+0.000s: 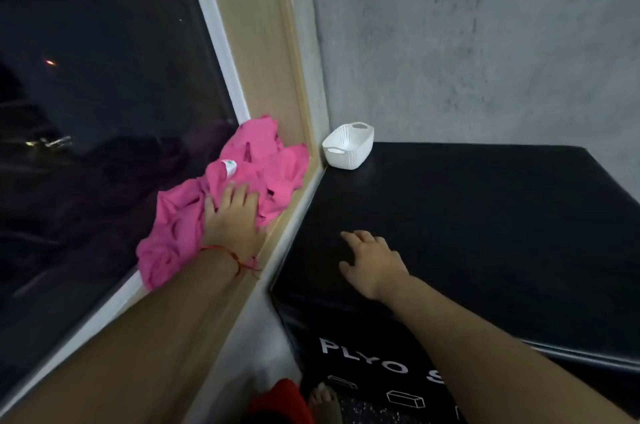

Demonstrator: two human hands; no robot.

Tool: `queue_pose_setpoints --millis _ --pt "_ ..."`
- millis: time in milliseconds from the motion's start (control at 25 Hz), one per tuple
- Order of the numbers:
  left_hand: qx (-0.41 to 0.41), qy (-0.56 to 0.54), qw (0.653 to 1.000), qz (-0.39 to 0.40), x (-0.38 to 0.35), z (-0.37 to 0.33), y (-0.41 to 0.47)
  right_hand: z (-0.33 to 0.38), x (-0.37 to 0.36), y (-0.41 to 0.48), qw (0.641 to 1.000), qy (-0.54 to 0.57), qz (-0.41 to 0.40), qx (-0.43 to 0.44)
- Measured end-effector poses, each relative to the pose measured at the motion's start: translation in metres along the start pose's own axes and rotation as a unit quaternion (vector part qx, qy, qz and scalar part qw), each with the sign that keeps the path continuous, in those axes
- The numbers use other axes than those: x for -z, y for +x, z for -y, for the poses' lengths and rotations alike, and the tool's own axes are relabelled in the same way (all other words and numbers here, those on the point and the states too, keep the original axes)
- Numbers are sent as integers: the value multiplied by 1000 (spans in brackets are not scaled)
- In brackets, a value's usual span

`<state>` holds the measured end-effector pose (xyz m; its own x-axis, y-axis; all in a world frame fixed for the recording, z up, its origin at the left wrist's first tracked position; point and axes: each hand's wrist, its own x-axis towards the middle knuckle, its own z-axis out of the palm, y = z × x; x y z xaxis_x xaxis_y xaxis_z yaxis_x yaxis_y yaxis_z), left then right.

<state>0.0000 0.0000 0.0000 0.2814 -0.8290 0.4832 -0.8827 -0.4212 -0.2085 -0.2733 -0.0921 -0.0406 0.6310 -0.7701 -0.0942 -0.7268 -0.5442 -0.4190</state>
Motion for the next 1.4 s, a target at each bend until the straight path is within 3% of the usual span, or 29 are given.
queue_pose_setpoints --millis 120,240,720,960,1160,1240,1320,1400 --pt "139 28 981 132 14 41 -11 30 6 -9 999 -9 -8 38" --pt "197 -105 945 239 7 72 -24 48 16 -21 999 -10 -9 38" --pt "116 -176 975 67 63 27 -15 40 61 -76 998 -8 -55 24" --pt "146 -190 969 58 67 27 -9 16 66 -96 999 7 -54 7" --pt "110 -285 952 -18 94 5 2 20 69 -92 992 88 -90 22" --pt "50 -296 953 -31 108 -15 -4 38 75 -88 962 260 -81 14" --pt "-38 -304 950 -56 119 -44 -21 60 77 -83 852 522 -49 -4" --pt "-144 -311 935 -88 126 -77 -42 67 78 -73 723 690 -2 -20"
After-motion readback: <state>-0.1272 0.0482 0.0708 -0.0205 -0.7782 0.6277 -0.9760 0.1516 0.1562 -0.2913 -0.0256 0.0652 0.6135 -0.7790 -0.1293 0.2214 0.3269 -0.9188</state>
